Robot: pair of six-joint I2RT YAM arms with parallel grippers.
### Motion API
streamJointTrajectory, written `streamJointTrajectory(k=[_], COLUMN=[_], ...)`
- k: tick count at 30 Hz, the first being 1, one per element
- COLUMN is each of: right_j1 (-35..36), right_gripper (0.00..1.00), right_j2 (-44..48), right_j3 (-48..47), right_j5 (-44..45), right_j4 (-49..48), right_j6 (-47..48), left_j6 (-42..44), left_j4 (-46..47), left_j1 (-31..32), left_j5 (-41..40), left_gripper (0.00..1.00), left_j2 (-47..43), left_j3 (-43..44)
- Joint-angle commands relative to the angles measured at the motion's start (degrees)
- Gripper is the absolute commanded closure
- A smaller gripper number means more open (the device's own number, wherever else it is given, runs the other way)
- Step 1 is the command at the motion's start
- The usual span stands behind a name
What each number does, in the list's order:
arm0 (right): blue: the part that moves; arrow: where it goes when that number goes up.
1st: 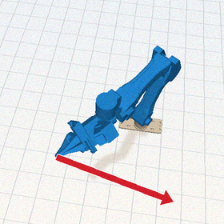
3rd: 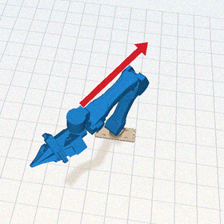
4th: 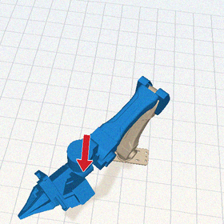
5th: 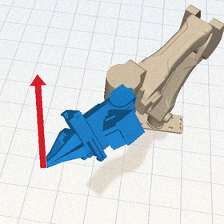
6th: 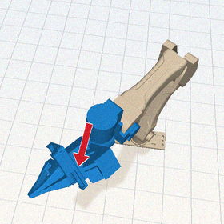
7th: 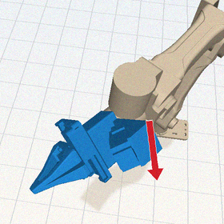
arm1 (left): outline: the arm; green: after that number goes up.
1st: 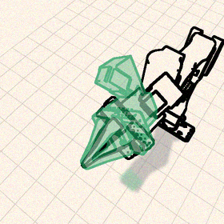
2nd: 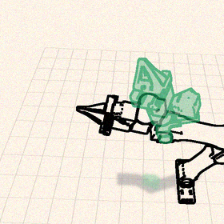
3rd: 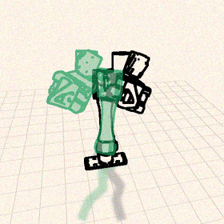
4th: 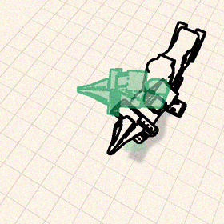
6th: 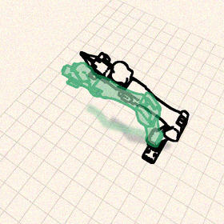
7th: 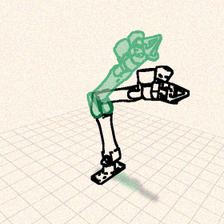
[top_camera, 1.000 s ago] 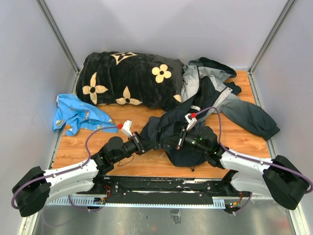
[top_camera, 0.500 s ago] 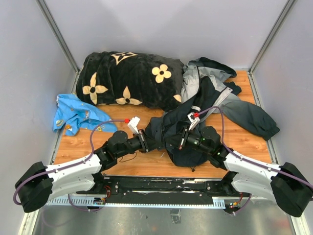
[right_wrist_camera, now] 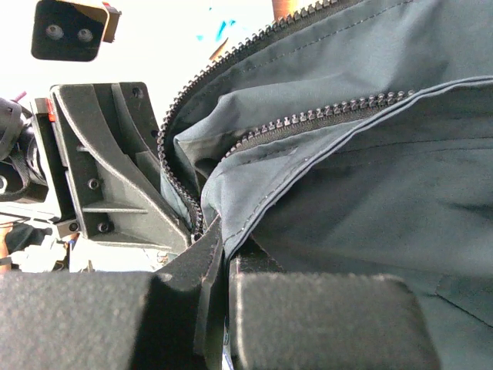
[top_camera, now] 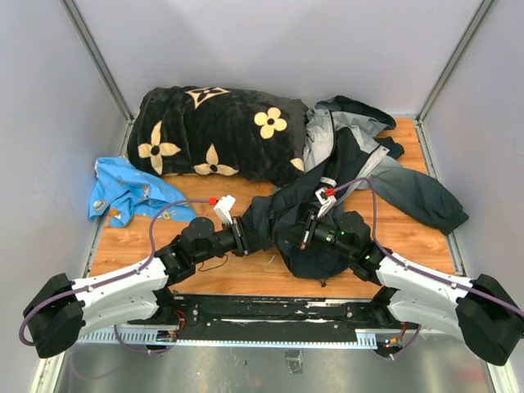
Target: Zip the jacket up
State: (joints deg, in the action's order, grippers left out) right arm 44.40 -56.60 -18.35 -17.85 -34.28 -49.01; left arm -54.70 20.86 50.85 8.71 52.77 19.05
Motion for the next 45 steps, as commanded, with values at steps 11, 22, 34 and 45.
streamJointTrajectory(k=[11, 22, 34, 45], right_j1=[0.0, -0.1, -2.2, -2.2], right_gripper=[0.99, 0.99, 0.99, 0.95], right_j2=[-1.4, -0.6, 0.1, 2.4], right_j3=[0.1, -3.0, -8.4, -7.3], right_j5=[-0.5, 1.3, 6.5, 2.6], right_j4=[-5.9, -3.3, 2.7, 10.7], right_j6=[-0.7, 1.6, 6.2, 18.7], left_j6=[-2.1, 3.2, 8.7, 9.4], left_j4=[4.1, -2.0, -8.9, -6.4], left_j1=[0.6, 0.6, 0.6, -2.0], left_j5=[2.7, 9.9, 13.4, 19.1], left_gripper=[0.80, 1.00, 1.00, 1.00], left_j2=[-0.7, 3.1, 8.4, 9.1], left_j3=[-1.4, 1.2, 4.4, 5.5])
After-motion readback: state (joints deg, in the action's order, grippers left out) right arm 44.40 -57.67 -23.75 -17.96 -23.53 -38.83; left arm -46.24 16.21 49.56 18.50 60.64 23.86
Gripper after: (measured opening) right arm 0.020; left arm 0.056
